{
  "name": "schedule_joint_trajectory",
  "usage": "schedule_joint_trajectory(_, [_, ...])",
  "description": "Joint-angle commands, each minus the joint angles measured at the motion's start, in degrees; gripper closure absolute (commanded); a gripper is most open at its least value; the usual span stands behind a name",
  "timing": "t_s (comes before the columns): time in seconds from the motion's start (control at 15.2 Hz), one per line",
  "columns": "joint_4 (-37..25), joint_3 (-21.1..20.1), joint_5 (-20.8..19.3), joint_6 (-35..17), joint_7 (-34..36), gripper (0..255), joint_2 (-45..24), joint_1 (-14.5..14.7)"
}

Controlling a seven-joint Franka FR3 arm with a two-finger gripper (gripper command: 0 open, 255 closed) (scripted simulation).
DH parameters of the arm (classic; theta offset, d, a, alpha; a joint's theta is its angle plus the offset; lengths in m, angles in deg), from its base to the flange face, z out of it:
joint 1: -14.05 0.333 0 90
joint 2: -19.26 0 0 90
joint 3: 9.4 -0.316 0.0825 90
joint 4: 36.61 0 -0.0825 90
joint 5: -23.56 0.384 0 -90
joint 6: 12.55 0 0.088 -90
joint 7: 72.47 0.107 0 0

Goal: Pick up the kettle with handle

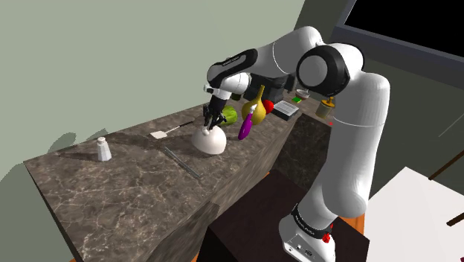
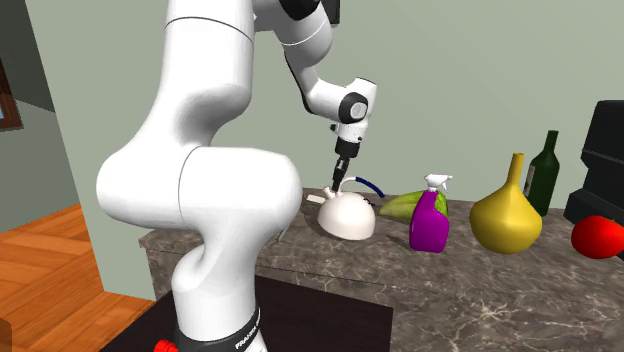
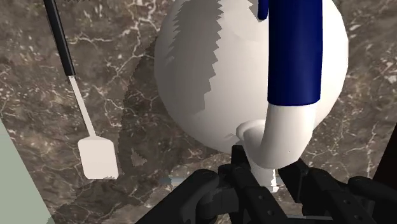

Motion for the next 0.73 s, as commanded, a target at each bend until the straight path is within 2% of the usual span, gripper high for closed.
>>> schedule_joint_trajectory(0.0, [-0.28,0.29,-0.67,1.05,0.60,255,0.99,0.16])
schedule_joint_trajectory(0.66, [-2.05,1.22,-3.30,5.71,3.13,255,4.53,0.71])
